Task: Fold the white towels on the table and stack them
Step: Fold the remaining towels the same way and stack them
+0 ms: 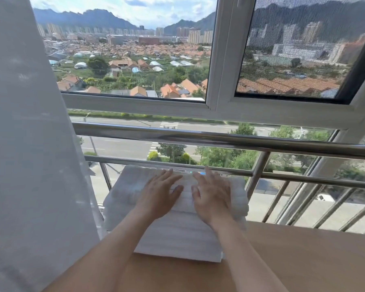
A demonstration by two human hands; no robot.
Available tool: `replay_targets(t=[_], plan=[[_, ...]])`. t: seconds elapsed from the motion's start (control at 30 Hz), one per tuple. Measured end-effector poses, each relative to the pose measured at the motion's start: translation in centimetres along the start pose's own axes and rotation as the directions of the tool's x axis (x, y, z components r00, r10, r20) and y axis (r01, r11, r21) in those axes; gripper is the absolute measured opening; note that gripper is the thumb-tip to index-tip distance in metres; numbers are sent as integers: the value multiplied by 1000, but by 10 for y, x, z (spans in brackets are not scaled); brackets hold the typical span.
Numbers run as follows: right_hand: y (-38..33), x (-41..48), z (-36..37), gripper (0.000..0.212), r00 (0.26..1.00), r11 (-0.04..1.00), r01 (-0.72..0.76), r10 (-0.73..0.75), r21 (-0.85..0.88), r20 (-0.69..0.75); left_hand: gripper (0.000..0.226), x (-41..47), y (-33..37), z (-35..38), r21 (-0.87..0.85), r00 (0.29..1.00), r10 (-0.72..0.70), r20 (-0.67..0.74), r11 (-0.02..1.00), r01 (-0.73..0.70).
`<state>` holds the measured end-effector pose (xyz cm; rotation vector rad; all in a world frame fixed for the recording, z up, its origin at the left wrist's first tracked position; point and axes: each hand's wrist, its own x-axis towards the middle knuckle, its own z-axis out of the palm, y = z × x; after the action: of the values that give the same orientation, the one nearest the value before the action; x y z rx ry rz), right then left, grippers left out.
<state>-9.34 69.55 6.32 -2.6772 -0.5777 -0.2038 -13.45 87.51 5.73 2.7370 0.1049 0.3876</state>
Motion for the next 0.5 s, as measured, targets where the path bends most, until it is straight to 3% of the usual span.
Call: replay_targets(t=[0.1,0.2,0.37,0.5], plan=[[9,0,14,57,990,995,-25,38,-97,139,66,0,-6,9,221,988,-49,148,975,16],[29,-7,13,64,988,989,-69,86,-131,130,81,-8,-30,0,286,980,-163,116,950,124],[54,-16,9,63,987,985,-140,147,-106,63,71,-18,-68,-15,308,956,-268,115,925,222],[69,-22,5,62,992,993,-115,117,-35,55,70,-16,-66,-12,312,942,-308,133,915,255]])
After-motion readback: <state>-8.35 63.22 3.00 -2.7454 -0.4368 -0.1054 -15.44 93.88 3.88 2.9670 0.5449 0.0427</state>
